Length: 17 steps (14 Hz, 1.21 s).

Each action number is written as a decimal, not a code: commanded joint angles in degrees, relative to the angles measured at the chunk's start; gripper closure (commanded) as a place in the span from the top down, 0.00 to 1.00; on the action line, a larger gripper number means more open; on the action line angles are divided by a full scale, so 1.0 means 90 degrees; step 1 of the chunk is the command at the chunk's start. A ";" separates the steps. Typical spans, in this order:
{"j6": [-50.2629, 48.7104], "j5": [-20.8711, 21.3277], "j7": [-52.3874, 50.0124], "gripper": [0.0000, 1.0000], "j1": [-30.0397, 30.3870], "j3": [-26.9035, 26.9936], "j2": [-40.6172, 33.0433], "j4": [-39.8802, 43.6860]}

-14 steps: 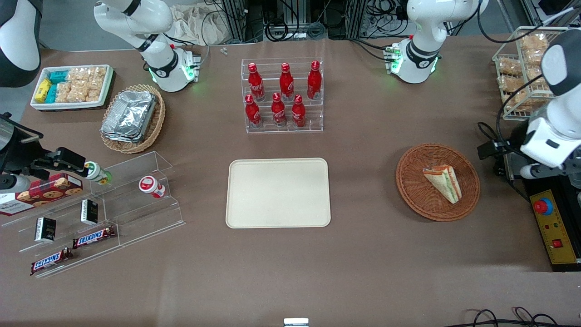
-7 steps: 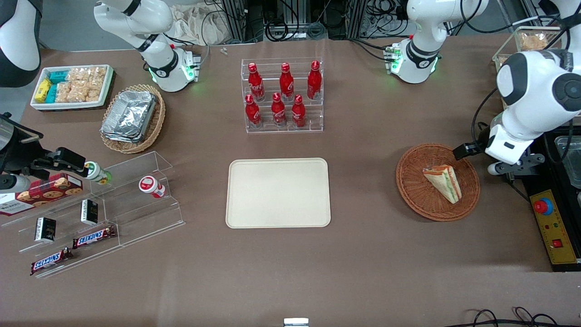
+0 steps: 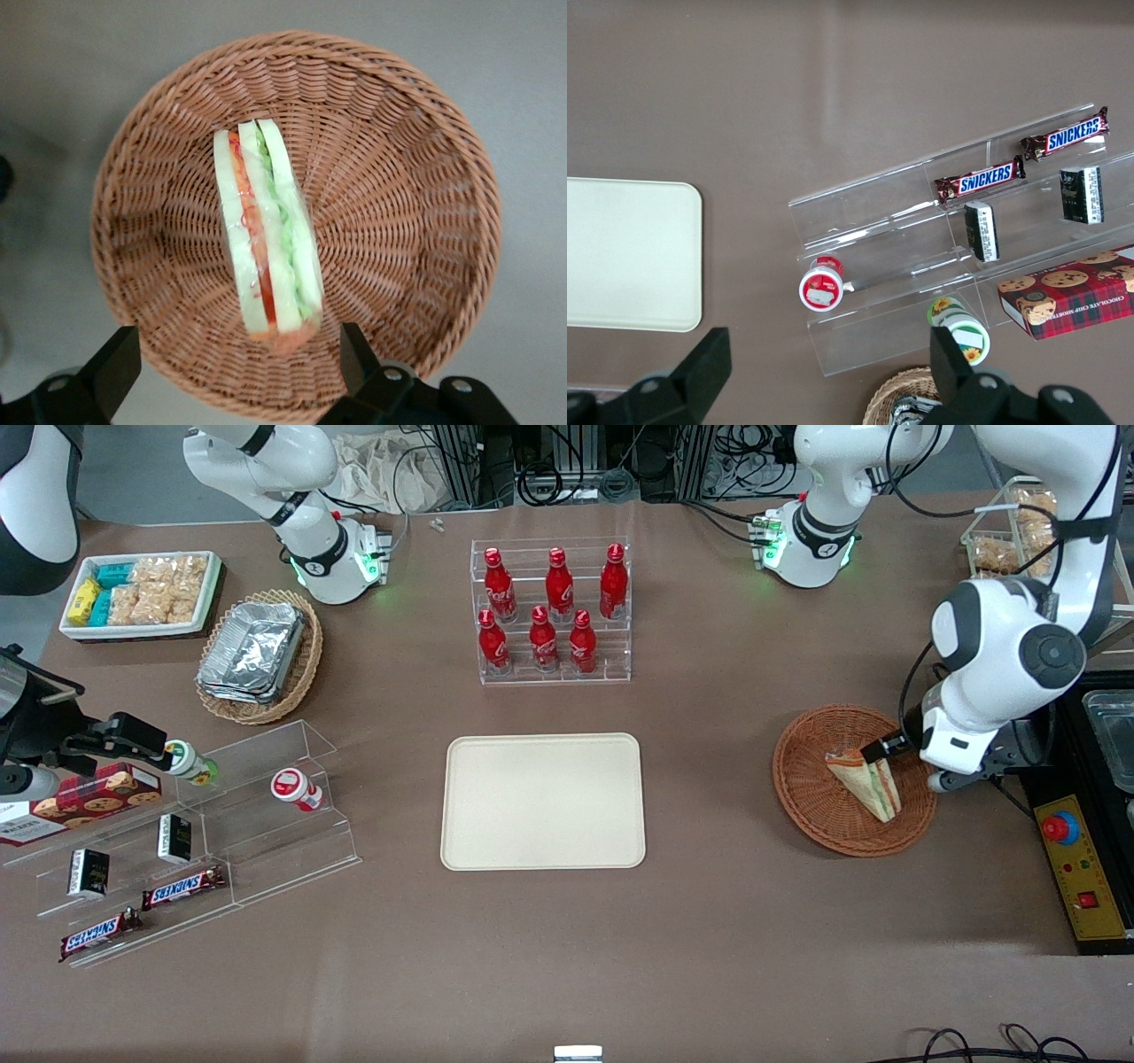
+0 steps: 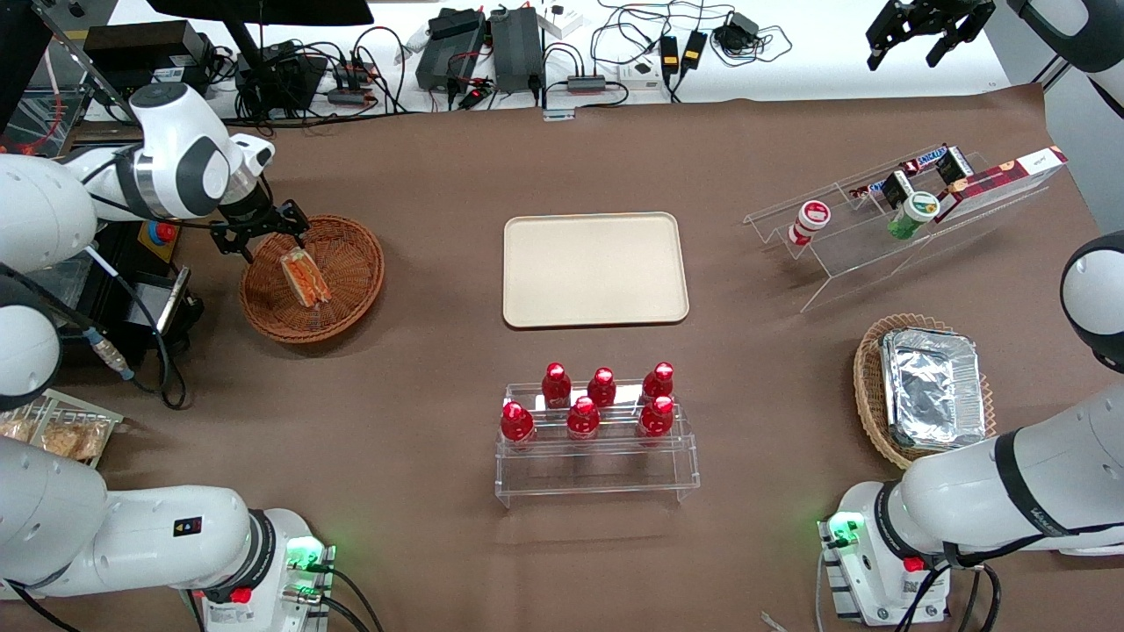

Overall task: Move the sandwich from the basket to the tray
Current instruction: 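Lower the left gripper onto the sandwich and close it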

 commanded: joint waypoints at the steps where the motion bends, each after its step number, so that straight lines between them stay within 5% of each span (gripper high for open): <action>1: 0.0250 -0.0043 -0.0234 1.00 -0.0074 0.0050 0.0125 -0.0041; 10: 0.0817 -0.0043 -0.1083 0.95 -0.0171 0.0040 0.0604 -0.0051; 13: 0.0827 -0.0072 -0.1434 0.47 -0.0220 0.0030 0.0634 -0.0012; 17: 0.0710 -0.0072 -0.1630 0.00 -0.0221 0.0030 0.0478 0.0018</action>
